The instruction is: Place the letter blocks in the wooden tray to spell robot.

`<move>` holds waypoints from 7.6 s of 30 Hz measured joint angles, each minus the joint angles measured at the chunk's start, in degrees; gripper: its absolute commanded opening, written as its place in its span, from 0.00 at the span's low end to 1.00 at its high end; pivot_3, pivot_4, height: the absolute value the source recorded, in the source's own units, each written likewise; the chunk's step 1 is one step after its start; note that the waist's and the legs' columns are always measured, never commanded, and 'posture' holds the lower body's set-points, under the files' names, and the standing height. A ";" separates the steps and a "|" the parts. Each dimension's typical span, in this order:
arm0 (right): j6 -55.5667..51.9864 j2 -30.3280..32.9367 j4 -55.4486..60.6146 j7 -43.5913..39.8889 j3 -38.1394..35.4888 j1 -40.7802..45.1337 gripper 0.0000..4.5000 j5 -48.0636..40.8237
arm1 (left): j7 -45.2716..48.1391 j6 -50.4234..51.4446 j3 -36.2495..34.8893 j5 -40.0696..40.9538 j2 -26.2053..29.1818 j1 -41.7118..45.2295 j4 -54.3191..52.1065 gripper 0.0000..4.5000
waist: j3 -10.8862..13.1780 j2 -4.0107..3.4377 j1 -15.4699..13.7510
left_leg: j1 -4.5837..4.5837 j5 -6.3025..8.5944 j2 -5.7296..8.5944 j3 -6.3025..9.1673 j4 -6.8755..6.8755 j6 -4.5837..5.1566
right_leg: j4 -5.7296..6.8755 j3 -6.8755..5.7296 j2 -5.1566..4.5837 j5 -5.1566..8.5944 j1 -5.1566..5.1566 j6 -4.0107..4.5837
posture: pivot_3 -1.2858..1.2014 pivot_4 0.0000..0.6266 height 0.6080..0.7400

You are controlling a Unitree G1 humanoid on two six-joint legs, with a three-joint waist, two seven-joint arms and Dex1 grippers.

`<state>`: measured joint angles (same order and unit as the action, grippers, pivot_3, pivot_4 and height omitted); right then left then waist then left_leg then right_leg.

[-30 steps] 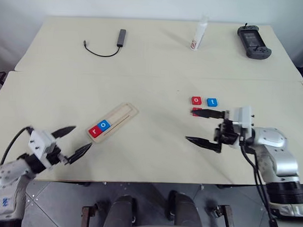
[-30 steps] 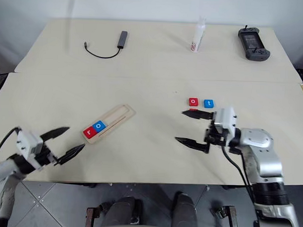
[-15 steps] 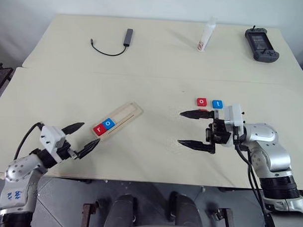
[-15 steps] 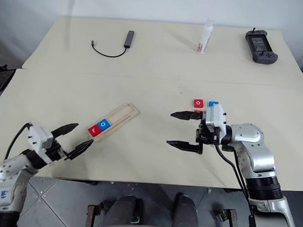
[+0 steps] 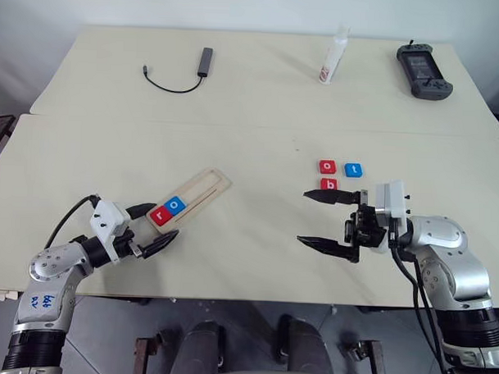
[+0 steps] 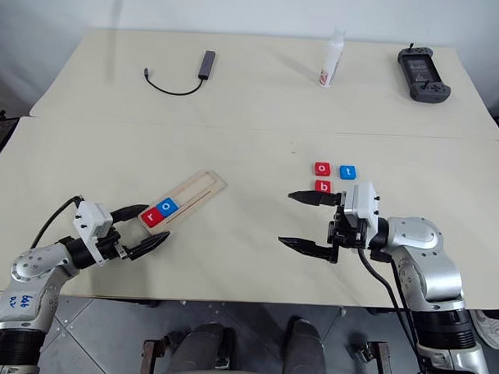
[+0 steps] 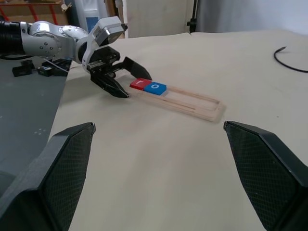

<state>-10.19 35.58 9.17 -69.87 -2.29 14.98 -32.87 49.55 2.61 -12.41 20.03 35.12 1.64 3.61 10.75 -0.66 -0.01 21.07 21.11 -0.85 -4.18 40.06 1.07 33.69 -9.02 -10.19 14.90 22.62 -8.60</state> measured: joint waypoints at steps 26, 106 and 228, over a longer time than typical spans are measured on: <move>-0.34 6.73 4.01 2.69 -11.39 -13.11 1.00 0.01 | 12.14 -5.26 14.52 -3.34 -2.46 16.94 4.17 0.76 | -0.07 -0.10 -1.46 | 0.01 -0.01 0.05 -0.03 0.01 0.00 | -0.02 -0.01 -0.01 0.00 -0.03 0.00 | 0.52 0.24 1.00; -61.66 -5.44 -1.83 46.55 -3.14 20.49 1.00 12.51 | 5.31 1.07 7.71 4.05 -3.97 6.80 -8.59 0.99 | -0.05 -0.13 0.06 | 0.20 -0.01 0.01 0.04 -0.01 0.00 | -0.03 -0.06 0.00 0.01 0.09 0.02 | 0.52 0.24 1.00; -32.82 8.87 4.15 3.64 24.02 24.28 0.99 22.85 | 7.67 -0.19 13.55 2.15 -4.72 7.00 -12.22 1.00 | 0.06 0.00 0.06 | 0.15 0.00 -0.03 0.11 0.06 -0.02 | -0.14 -0.09 0.05 -0.01 -0.01 -0.02 | 0.52 0.24 1.00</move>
<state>-43.00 44.45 13.32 -66.23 21.73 39.26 -10.02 57.22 2.42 1.14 22.18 30.40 8.64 -8.60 10.81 -0.65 0.05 21.22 21.11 -0.89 -4.07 40.11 1.05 33.55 -9.11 -10.14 14.89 22.62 -8.61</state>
